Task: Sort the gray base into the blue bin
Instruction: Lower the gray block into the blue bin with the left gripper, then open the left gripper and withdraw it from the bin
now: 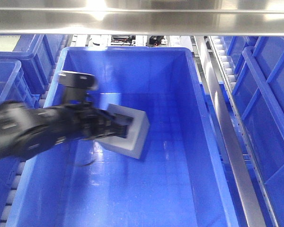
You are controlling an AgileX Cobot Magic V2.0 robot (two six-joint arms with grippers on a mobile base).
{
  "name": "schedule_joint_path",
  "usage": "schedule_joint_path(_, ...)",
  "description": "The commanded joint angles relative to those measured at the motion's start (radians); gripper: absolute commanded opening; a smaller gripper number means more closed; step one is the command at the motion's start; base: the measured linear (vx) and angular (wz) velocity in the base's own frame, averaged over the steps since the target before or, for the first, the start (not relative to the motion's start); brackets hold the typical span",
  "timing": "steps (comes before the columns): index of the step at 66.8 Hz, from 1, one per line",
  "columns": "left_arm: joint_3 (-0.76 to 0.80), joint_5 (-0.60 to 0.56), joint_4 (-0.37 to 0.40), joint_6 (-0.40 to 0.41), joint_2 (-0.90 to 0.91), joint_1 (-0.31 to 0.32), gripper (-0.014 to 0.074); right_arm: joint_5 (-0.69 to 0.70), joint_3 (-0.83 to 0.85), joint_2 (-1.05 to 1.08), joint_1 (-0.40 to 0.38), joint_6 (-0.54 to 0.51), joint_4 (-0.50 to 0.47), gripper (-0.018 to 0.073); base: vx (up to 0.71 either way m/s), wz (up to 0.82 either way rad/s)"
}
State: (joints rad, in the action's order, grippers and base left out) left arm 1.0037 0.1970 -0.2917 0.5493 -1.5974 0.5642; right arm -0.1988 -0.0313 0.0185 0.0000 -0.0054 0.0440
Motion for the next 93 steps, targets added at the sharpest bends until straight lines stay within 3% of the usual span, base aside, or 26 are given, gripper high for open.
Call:
schedule_joint_path(1, 0.069, -0.063, 0.008, 0.040, -0.011, 0.006, 0.0024, 0.072, -0.006, 0.008, -0.005, -0.007, 0.008, -0.0005, 0.00, 0.00)
schedule_joint_path(23, 0.156, 0.061, 0.012, 0.045, -0.111, 0.006, 0.0097, 0.072, -0.006, 0.008, -0.005, -0.007, 0.008, -0.0005, 0.00, 0.00)
schedule_joint_path(55, 0.156, 0.053, 0.025, 0.036, -0.096, 0.006, 0.0394, 0.071, -0.006, 0.008, -0.005, -0.007, 0.008, -0.0005, 0.00, 0.00)
schedule_joint_path(72, 0.142, 0.108, -0.040, 0.032, -0.014, 0.007, 0.0397, 0.072, -0.006, 0.008, -0.005, -0.007, 0.008, -0.0005, 0.00, 0.00)
schedule_joint_path(93, -0.053, 0.024, -0.146, 0.032, 0.211, 0.007, 0.0397, 0.072, -0.006, 0.008, -0.005, -0.007, 0.008, -0.0005, 0.00, 0.00)
